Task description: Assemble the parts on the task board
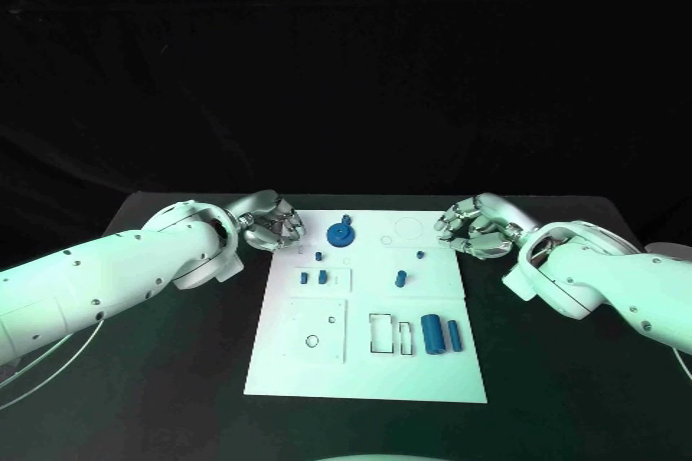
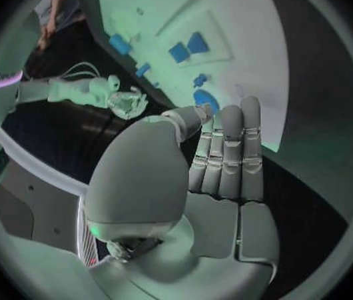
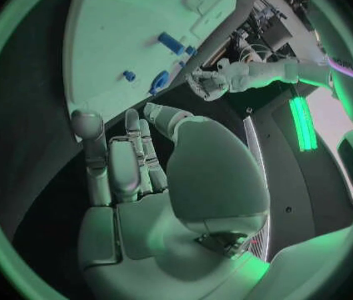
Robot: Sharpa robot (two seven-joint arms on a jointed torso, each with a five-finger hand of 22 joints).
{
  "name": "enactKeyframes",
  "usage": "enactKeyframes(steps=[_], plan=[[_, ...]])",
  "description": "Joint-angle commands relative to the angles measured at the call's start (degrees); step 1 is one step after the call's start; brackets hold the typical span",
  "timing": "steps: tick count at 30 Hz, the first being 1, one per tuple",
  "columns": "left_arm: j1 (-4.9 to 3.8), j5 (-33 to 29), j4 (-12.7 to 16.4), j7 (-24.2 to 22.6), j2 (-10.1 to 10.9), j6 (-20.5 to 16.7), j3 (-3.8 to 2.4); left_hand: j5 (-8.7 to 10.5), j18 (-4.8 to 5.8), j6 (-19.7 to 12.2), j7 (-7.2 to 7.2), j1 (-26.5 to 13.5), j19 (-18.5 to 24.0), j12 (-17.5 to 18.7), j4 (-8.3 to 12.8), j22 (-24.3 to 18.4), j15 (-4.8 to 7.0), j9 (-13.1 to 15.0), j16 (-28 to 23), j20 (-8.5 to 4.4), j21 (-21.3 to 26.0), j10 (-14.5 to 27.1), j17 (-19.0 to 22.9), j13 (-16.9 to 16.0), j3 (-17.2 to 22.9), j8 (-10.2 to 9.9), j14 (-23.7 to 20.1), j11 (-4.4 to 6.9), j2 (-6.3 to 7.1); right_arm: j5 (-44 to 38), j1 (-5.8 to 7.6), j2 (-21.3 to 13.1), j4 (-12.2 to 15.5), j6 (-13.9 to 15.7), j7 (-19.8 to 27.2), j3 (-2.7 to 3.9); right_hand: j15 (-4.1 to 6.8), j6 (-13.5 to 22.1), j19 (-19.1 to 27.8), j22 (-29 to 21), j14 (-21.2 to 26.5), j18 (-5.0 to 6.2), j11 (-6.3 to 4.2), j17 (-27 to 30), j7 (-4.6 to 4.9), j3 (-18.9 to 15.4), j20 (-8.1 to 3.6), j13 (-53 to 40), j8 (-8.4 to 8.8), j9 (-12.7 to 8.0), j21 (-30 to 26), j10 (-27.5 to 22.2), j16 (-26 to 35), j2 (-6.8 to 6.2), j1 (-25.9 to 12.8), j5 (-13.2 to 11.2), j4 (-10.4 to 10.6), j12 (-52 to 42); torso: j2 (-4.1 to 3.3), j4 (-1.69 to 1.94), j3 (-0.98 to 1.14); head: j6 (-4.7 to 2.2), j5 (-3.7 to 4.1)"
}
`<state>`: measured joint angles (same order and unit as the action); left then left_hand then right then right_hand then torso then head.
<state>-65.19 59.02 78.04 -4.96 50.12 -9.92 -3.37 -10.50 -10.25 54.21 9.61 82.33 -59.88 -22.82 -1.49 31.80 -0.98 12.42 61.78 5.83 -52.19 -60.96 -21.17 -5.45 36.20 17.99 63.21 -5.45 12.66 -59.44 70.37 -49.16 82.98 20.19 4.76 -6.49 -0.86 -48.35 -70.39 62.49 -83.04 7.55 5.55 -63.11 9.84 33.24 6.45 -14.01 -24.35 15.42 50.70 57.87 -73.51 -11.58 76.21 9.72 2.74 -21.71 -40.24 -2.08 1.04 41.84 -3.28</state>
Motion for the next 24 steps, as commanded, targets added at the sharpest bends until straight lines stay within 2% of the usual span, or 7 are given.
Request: enactKeyframes(steps=[1,6,8,10,13,19,24], plan=[[0.15,-30.8,1.9,-11.9,1.3,-6.1,-0.07,-0.19,-0.34,0.5,-0.09,-1.0,0.7,-0.5,-0.1,-0.3,0.05,0.2,-0.7,0.03,0.7,-0.1,0.2,-0.3,-0.3,0.2,-0.5,-0.05,-0.72,-19.8,0.15,0.6,0.4,-4.7,-5.8,0.03,-0.19,-0.7,-0.6,0.5,-0.6,0.41,0.25,-0.6,0.08,0.0,0.12,1.3,0.75,-0.4,0.6,0.1,-0.4,-0.24,-1.2,-0.5,-0.4,1.9,-0.05,0.12,-0.11,-0.23,1.53],[1.13,-47.3,5.3,-18.0,3.3,-6.0,-0.07,-0.08,-0.30,0.1,0.05,-2.9,1.2,-1.2,-1.2,-1.1,-0.35,0.4,-0.9,0.60,2.1,1.0,0.1,-0.7,-1.3,-0.1,-1.1,-0.26,-2.19,-29.5,0.24,1.9,0.5,-6.3,-9.2,0.03,-0.63,-0.8,-2.5,3.0,-1.8,-0.22,0.65,-3.4,0.25,0.1,0.14,3.2,2.02,-0.9,3.8,-0.1,-2.5,-0.97,-1.9,-1.0,-0.8,4.4,-0.07,0.01,-0.13,-0.33,2.29],[1.63,-51.0,6.9,-19.8,3.9,-5.5,-0.08,-0.06,-0.31,0.0,0.03,-3.2,1.2,-1.4,-1.3,-1.3,-0.38,0.4,-0.7,0.66,2.3,1.1,0.1,-0.8,-1.7,-0.1,-1.1,-0.25,-2.28,-32.0,0.24,2.5,0.5,-6.5,-10.2,0.03,-0.70,-0.6,-2.9,3.6,-1.9,-0.38,0.77,-3.9,0.38,0.1,0.18,3.6,2.39,-1.0,4.7,-0.1,-2.8,-1.10,-1.9,-1.1,-1.0,4.8,-0.10,-0.01,-0.15,-0.29,2.53],[2.16,-53.5,8.5,-21.2,4.3,-5.0,-0.15,-0.01,-0.33,-0.2,-0.02,-3.7,1.0,-2.0,-1.4,-1.7,-0.41,0.6,-0.4,0.78,2.9,1.1,-0.1,-1.1,-2.6,-0.1,-1.2,-0.17,-2.54,-33.9,0.24,3.1,0.5,-6.6,-11.0,0.04,-0.91,-0.3,-4.1,5.2,-2.3,-0.88,1.15,-5.2,1.00,0.1,0.44,4.2,3.06,-1.3,6.9,-0.1,-3.7,-1.34,-2.0,-1.1,-1.2,5.5,-0.12,0.04,-0.17,-0.32,2.78],[2.63,-55.7,10.0,-22.2,4.4,-4.4,-0.29,-0.02,-0.35,-0.4,-0.06,-3.8,0.8,-2.4,-1.4,-2.0,-0.38,0.7,-0.3,0.79,3.3,1.2,-0.3,-1.3,-3.1,-0.2,-1.3,-0.13,-2.76,-35.5,0.23,3.9,0.4,-6.8,-11.7,0.04,-0.94,-0.3,-4.5,5.8,-2.4,-1.03,1.20,-5.6,1.07,0.1,0.58,4.4,3.26,-1.4,7.6,0.1,-4.0,-1.30,-2.0,-1.1,-1.3,5.7,-0.08,0.21,-0.20,-0.28,2.85],[3.08,-58.3,11.7,-23.5,4.4,-4.0,-0.49,0.03,-0.33,-0.6,-0.04,-4.1,0.6,-2.9,-1.4,-2.3,-0.41,0.8,-0.1,0.82,3.8,1.4,-0.4,-1.5,-3.7,-0.2,-1.5,-0.15,-2.87,-38.2,0.22,6.0,-0.2,-7.0,-12.7,0.04,-0.98,-0.6,-5.1,6.8,-2.6,-1.22,1.18,-6.3,1.03,0.4,0.69,4.8,3.46,-1.4,8.9,0.5,-4.6,-1.07,-1.7,-1.0,-1.7,6.0,-0.13,0.08,-0.18,-0.16,2.49],[3.19,-59.1,12.2,-23.9,4.6,-4.0,-0.62,0.03,-0.34,-0.7,-0.04,-4.1,0.5,-3.1,-1.4,-2.5,-0.41,0.9,0.0,0.82,4.0,1.6,-0.5,-1.6,-4.0,-0.3,-1.5,-0.14,-2.93,-39.2,0.20,7.3,-0.9,-7.3,-13.2,0.04,-0.87,-1.4,-5.8,7.9,-2.7,-1.42,1.02,-6.9,0.87,0.9,0.76,5.3,3.56,-1.5,10.4,1.4,-5.1,-0.53,-1.6,-1.0,-2.0,6.3,-0.13,0.18,-0.18,0.10,2.71]])
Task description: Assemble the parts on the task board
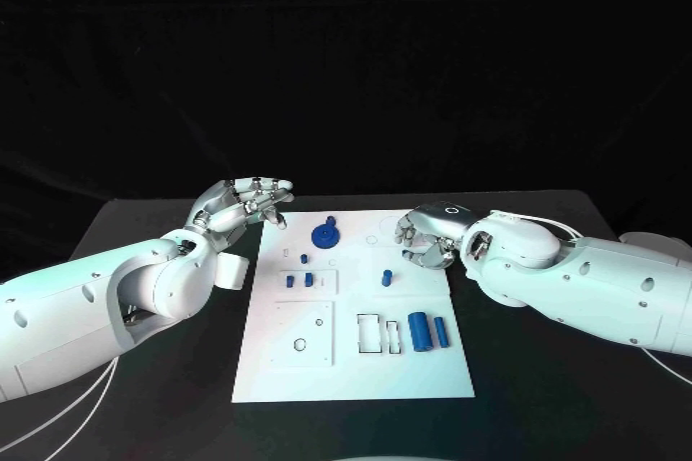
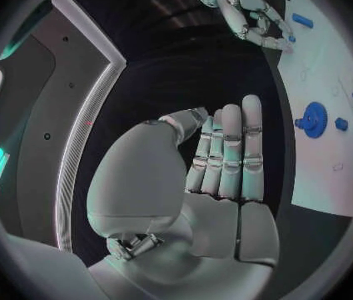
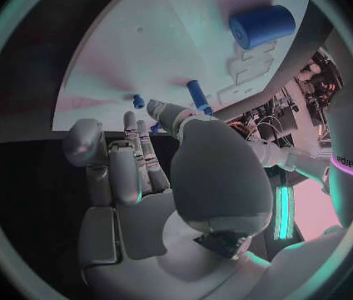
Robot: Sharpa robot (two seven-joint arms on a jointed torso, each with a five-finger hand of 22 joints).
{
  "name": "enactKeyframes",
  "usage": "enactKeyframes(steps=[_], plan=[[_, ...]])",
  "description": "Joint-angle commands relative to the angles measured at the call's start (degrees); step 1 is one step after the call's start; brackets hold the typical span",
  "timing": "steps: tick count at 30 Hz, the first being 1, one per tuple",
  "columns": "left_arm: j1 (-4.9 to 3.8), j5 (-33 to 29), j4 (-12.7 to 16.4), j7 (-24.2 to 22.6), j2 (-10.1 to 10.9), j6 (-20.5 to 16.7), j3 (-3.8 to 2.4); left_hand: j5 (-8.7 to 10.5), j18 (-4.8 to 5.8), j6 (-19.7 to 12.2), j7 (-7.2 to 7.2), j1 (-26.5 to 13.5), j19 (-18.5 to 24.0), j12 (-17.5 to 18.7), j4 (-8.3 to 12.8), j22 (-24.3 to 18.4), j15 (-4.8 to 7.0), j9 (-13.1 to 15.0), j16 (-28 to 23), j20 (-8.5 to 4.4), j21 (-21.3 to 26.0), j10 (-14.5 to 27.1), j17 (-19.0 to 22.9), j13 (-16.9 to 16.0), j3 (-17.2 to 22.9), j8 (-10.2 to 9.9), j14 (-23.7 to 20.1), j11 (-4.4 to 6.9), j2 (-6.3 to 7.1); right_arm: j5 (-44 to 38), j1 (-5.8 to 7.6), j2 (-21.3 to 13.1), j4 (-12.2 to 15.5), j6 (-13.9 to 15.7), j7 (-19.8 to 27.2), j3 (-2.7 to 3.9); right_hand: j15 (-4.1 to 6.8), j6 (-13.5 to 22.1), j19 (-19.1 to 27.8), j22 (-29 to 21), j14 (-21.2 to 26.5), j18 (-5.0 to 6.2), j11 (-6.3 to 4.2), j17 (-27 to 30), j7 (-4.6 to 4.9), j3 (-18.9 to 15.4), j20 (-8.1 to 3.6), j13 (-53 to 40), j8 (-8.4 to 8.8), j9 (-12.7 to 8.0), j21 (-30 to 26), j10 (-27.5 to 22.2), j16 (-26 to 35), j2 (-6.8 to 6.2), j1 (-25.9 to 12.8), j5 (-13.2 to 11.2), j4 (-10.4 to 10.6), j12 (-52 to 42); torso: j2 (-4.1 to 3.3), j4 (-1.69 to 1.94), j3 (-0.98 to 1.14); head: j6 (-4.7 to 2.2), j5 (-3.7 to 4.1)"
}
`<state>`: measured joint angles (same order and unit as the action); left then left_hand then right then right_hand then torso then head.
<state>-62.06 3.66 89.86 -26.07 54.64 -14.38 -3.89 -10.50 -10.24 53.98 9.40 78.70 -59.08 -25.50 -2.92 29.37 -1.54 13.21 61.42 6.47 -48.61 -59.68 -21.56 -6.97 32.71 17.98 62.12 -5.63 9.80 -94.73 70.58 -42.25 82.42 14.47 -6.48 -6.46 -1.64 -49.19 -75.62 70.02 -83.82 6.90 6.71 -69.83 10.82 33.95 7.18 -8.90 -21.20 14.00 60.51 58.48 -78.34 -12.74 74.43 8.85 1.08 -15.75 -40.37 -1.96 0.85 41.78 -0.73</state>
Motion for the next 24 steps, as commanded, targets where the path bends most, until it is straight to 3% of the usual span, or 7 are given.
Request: enactKeyframes(steps=[1,6,24], plan=[[0.07,-3.8,0.4,-2.8,0.2,0.5,-0.11,0.03,-0.35,-0.4,0.17,-0.5,-0.3,-0.4,0.1,-0.1,0.15,0.1,0.4,0.18,0.4,0.3,-0.1,-0.1,-0.5,-0.3,-0.5,0.04,-0.07,-4.0,-0.02,0.5,-0.5,-1.7,-2.0,0.01,-0.02,-0.8,-0.7,0.6,-1.9,-0.81,-0.23,-0.3,-0.19,0.4,0.02,0.3,0.41,0.0,0.9,1.2,-0.4,0.81,0.3,-0.2,-0.4,0.4,0.01,0.06,0.02,0.24,0.13],[0.10,-4.0,0.7,-2.7,0.4,0.7,-0.18,0.04,-0.35,-0.5,0.19,-0.6,-0.4,-0.5,0.1,-0.2,0.14,0.1,0.4,0.19,0.5,0.5,-0.1,-0.2,-0.7,-0.3,-0.5,0.02,-0.05,-4.3,-0.15,1.0,-1.1,-2.3,-2.3,0.00,0.40,-2.2,-1.2,1.9,-2.0,-1.02,-0.74,-0.8,-0.67,1.3,-0.16,0.8,0.41,0.1,2.3,3.0,-0.9,1.63,0.6,-1.6,-1.1,0.5,-0.13,0.11,0.02,0.42,0.04],[0.10,-4.0,1.0,-2.2,0.7,0.9,-0.25,-0.02,-0.35,-0.7,0.28,-0.4,-0.6,-0.7,0.3,-0.4,0.12,0.2,0.5,0.18,0.9,0.8,-0.2,-0.3,-0.9,-0.4,-0.7,-0.04,-0.09,-6.2,-0.66,1.4,-1.6,-4.0,-3.1,-0.06,0.90,-3.9,-2.5,4.1,-2.2,-1.57,-1.37,-1.8,-1.27,1.6,-0.54,1.0,0.32,0.3,5.2,5.2,-1.6,1.86,0.2,-2.1,-1.7,0.4,0.05,-0.02,0.15,0.95,-0.08]])
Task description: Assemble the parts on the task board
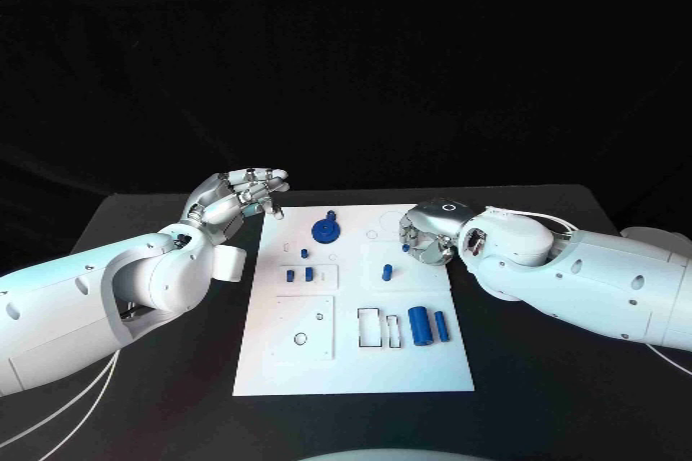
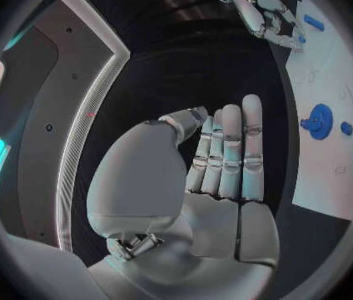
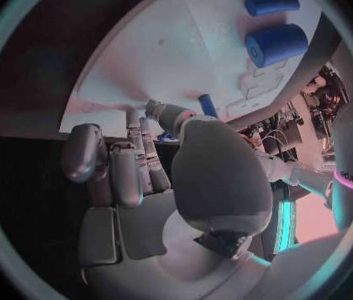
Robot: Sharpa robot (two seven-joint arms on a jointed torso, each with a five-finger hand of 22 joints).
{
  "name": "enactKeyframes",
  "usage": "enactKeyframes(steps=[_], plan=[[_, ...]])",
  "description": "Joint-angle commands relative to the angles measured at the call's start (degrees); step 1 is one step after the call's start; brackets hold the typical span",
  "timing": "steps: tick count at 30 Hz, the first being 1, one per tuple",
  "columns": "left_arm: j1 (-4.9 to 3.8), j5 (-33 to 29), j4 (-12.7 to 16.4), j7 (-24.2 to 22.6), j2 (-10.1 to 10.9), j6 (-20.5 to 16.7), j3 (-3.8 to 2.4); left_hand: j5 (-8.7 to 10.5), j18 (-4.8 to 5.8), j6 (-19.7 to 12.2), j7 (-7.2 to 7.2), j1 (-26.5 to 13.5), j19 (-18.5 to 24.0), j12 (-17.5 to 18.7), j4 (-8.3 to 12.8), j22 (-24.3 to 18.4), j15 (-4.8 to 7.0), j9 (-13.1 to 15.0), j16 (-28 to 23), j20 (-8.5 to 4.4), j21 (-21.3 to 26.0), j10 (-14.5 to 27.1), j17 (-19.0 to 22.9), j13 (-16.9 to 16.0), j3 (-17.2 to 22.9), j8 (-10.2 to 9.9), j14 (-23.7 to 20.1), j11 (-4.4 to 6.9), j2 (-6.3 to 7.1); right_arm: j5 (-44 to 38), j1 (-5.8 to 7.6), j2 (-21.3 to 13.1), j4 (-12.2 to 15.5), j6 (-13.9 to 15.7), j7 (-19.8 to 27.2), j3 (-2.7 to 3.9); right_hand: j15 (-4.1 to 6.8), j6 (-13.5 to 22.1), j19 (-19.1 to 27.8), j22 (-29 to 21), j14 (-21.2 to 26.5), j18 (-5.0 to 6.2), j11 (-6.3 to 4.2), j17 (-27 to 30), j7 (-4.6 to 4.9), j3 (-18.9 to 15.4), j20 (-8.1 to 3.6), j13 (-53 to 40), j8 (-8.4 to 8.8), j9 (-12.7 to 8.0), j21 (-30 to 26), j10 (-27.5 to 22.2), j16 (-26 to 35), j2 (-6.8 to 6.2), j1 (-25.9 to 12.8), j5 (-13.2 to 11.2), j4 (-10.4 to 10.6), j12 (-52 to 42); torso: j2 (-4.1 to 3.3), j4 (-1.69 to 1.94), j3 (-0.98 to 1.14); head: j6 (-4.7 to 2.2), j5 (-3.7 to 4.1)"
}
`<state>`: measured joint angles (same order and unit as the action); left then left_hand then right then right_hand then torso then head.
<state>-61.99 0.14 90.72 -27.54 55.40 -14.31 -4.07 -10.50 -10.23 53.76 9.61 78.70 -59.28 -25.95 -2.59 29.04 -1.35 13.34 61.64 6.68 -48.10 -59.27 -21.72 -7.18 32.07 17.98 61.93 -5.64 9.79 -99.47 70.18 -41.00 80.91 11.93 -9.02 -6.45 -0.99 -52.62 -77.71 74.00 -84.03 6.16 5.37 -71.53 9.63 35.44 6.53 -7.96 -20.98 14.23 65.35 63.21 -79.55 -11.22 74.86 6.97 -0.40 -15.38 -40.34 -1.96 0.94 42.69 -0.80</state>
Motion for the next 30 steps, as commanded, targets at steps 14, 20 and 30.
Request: enactKeyframes(steps=[14,20,30], plan=[[0.03,-0.5,-0.1,-0.3,0.1,0.6,-0.07,-0.23,-0.35,-0.7,0.22,0.4,-0.6,-0.6,0.9,-0.3,-0.11,0.2,0.3,-0.09,0.6,1.2,-0.1,-0.2,-0.1,-0.5,-0.9,-0.18,-0.39,-1.1,-1.17,0.8,-0.3,-0.2,0.0,-0.19,0.72,-1.9,-0.6,0.7,-2.0,-0.90,-0.61,0.1,-0.67,0.5,-0.28,0.0,-0.15,0.4,0.9,1.9,-0.4,1.43,-0.1,-0.7,-0.6,-0.1,-0.05,0.00,0.03,0.21,0.07],[0.02,-0.5,-0.2,-0.2,0.2,0.7,-0.07,-0.24,-0.34,-0.7,0.26,0.5,-0.6,-0.6,1.0,-0.3,-0.14,0.2,0.3,-0.09,0.7,1.4,-0.1,-0.2,-0.1,-0.5,-1.0,-0.23,-0.37,-1.0,-1.32,0.8,0.0,0.0,0.1,-0.21,0.86,-2.3,-0.7,1.0,-2.0,-0.96,-0.78,0.0,-0.83,0.6,-0.40,0.0,-0.22,0.5,1.2,2.3,-0.5,1.60,0.1,-1.0,-1.0,-0.2,-0.02,0.00,0.02,0.33,0.08],[0.02,-0.4,-0.3,0.2,0.2,0.8,-0.07,-0.25,-0.34,-0.7,0.29,0.6,-0.6,-0.7,1.3,-0.3,-0.15,0.3,0.3,-0.10,0.7,1.5,-0.1,-0.2,-0.1,-0.5,-1.2,-0.26,-0.36,-1.0,-1.44,0.9,0.1,0.1,-0.1,-0.22,1.03,-2.8,-0.8,1.3,-2.1,-1.00,-0.96,-0.2,-0.99,0.8,-0.57,-0.1,-0.28,0.6,1.5,2.7,-0.6,2.01,0.4,-1.1,-1.4,-0.1,-0.03,-0.02,0.01,0.31,0.09]])
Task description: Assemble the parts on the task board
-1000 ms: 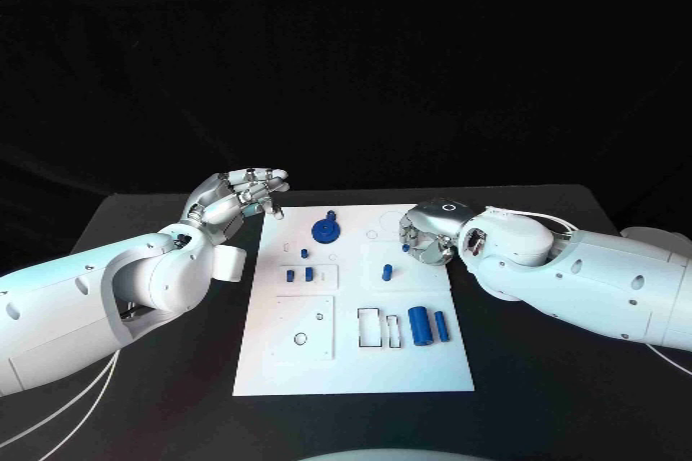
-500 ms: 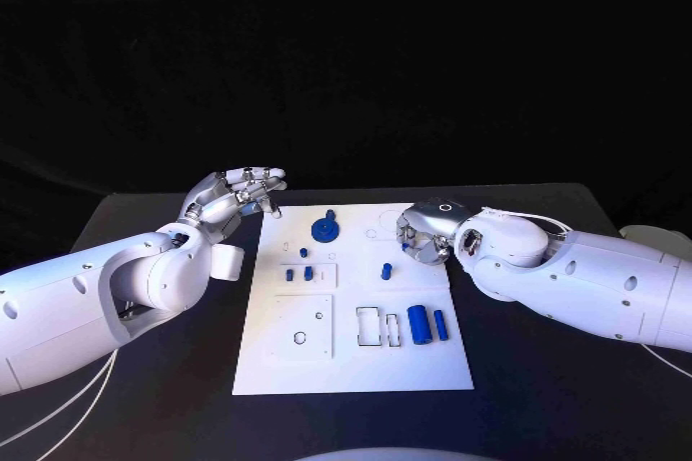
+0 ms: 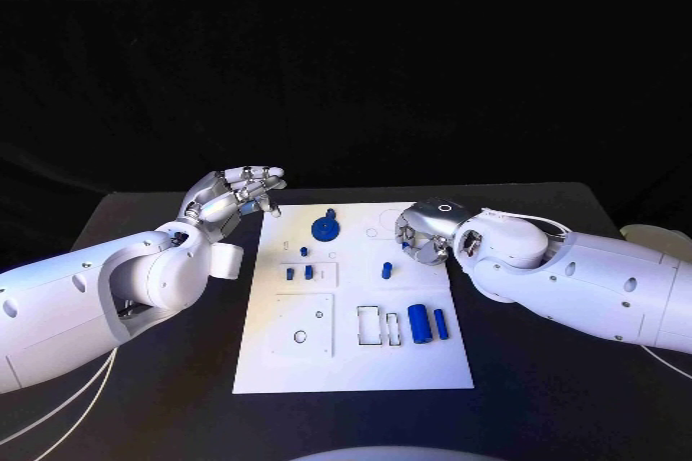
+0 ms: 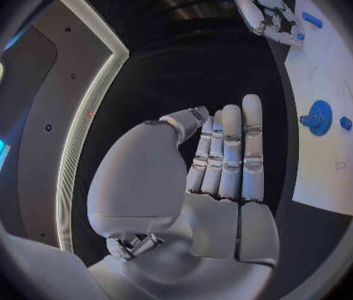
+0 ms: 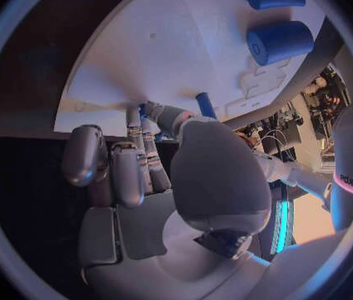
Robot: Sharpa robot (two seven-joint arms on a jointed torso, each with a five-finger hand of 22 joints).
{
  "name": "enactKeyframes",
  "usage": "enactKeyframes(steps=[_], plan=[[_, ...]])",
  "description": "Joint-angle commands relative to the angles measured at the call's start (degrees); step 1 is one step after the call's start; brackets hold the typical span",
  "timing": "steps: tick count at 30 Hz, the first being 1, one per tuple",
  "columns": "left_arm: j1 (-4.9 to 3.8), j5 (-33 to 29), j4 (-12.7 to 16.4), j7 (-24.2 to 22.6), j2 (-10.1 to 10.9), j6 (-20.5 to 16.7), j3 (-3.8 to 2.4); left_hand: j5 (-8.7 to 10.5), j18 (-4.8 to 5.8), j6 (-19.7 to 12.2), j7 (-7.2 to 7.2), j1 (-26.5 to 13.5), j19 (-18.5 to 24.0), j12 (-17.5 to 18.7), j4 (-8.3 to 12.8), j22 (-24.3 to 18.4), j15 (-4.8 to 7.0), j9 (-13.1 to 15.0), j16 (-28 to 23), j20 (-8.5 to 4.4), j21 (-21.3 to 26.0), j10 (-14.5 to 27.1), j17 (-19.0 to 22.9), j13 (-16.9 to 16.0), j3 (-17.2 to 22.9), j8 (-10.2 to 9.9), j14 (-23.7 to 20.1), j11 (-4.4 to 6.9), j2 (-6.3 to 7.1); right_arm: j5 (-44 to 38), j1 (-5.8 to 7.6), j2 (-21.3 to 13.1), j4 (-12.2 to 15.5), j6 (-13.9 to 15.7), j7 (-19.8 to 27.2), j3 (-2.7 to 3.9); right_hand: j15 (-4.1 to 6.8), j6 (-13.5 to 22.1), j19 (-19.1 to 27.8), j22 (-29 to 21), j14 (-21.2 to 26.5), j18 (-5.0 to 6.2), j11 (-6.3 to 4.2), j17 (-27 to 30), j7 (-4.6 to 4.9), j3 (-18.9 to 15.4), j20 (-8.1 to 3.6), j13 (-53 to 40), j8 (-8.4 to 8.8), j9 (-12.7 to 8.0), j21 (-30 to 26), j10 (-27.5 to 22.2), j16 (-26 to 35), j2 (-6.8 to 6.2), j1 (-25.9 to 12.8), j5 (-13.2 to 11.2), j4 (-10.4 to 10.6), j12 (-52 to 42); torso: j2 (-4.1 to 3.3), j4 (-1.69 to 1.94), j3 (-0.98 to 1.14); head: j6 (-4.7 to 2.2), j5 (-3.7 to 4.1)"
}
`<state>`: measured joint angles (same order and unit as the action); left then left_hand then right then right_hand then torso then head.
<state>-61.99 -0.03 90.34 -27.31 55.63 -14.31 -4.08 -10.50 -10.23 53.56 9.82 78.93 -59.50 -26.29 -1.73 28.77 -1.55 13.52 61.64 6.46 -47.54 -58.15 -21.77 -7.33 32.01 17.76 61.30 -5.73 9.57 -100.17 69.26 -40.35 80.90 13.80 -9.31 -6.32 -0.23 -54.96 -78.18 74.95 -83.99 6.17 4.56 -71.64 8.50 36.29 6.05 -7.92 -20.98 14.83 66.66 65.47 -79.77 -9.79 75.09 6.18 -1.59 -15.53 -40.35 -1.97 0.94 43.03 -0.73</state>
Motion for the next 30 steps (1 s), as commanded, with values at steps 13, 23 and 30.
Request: enactKeyframes(steps=[13,23,30], plan=[[0.02,-0.1,0.1,0.5,0.0,0.7,-0.06,-0.26,-0.34,-0.5,0.13,0.6,-0.4,-0.4,0.7,0.0,0.04,0.1,0.3,0.11,0.1,0.6,-0.1,-0.1,0.0,-0.3,-0.6,-0.21,-0.14,-1.1,-0.61,0.9,-1.0,-2.9,-1.2,-0.58,0.55,-1.6,-0.4,1.0,-2.2,-1.10,-0.42,-0.1,-0.07,1.5,-0.42,-0.2,-0.36,0.5,0.7,1.4,-0.5,2.33,1.4,-1.9,-1.8,0.2,0.00,-0.04,0.00,0.15,-0.07],[0.02,0.0,0.1,0.9,0.0,0.8,-0.06,-0.27,-0.31,-0.6,0.25,0.5,-0.3,-0.5,0.8,0.0,-0.06,0.2,0.3,0.14,0.1,0.9,-0.1,-0.1,0.0,-0.4,-0.8,-0.34,-0.15,-1.6,-0.69,0.6,-0.5,-0.9,-1.7,-0.64,0.70,-2.3,-0.6,1.5,-2.2,-1.17,-0.59,-0.1,-0.21,2.1,-0.57,-0.3,-0.52,0.7,1.2,2.1,-0.5,2.98,1.5,-1.9,-2.5,0.1,0.03,-0.03,0.02,0.30,-0.04],[0.02,0.0,0.1,1.0,0.1,0.8,-0.07,-0.32,-0.29,-0.7,0.31,0.4,-0.3,-0.5,0.8,0.0,-0.14,0.2,0.3,0.19,0.2,1.2,-0.1,-0.1,0.0,-0.4,-1.0,-0.42,-0.18,-1.6,-0.70,0.2,0.2,1.1,-1.6,-0.64,0.75,-2.4,-1.0,2.1,-2.2,-1.36,-0.62,-0.2,-0.25,2.6,-0.64,-0.4,-0.51,0.8,2.1,2.4,-0.6,3.45,1.3,-1.8,-2.6,0.3,0.01,-0.05,0.03,0.34,-0.08]])
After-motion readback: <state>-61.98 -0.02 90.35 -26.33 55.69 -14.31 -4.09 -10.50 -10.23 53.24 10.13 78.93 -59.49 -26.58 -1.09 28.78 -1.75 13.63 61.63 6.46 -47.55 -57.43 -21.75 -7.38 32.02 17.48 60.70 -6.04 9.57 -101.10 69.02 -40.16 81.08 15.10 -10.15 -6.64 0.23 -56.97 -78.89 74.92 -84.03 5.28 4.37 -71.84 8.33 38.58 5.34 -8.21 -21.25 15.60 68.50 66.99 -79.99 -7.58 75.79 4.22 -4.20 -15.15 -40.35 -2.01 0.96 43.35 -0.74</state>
